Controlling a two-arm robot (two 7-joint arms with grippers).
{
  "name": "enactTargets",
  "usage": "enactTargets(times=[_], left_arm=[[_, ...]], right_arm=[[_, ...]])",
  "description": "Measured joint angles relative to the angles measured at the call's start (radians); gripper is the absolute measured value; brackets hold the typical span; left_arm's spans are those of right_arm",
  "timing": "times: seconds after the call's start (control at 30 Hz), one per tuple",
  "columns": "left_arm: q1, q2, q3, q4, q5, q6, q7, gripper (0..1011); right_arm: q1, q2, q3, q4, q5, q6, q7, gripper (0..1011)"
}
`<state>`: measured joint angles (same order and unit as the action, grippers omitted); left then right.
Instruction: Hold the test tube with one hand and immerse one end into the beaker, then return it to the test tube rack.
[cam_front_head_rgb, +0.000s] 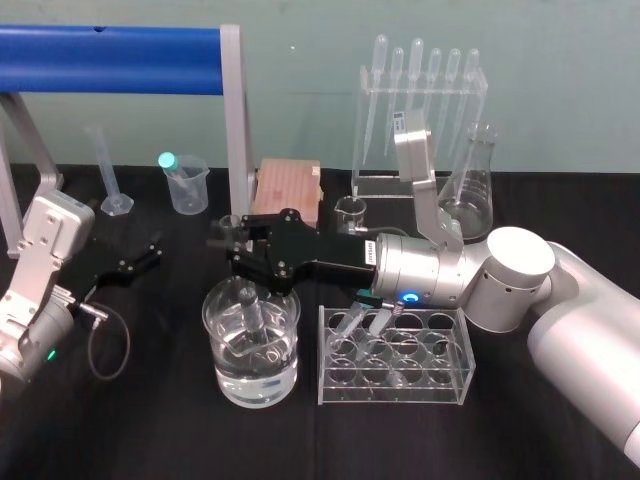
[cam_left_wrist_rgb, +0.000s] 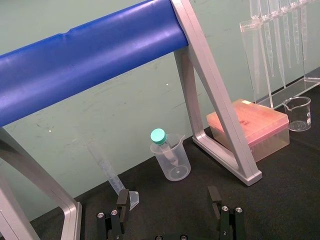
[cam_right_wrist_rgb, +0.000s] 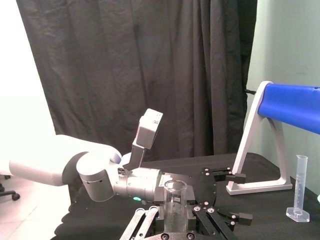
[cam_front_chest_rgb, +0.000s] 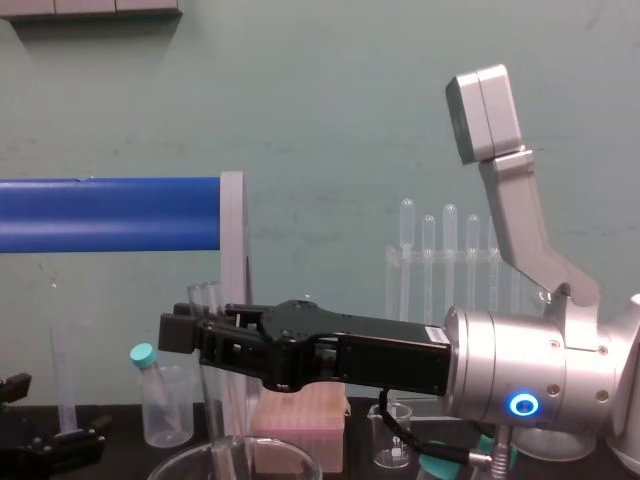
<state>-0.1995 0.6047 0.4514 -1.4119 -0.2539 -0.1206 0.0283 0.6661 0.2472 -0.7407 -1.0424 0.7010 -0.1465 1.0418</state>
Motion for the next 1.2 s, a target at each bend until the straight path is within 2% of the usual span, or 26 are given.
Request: enactTargets(times=[1.2], left_arm=[[0.000,0.000,0.000,0.000,0.000,0.000,0.000,1000]], right_arm=[[0.000,0.000,0.000,0.000,0.000,0.000,0.000,226]])
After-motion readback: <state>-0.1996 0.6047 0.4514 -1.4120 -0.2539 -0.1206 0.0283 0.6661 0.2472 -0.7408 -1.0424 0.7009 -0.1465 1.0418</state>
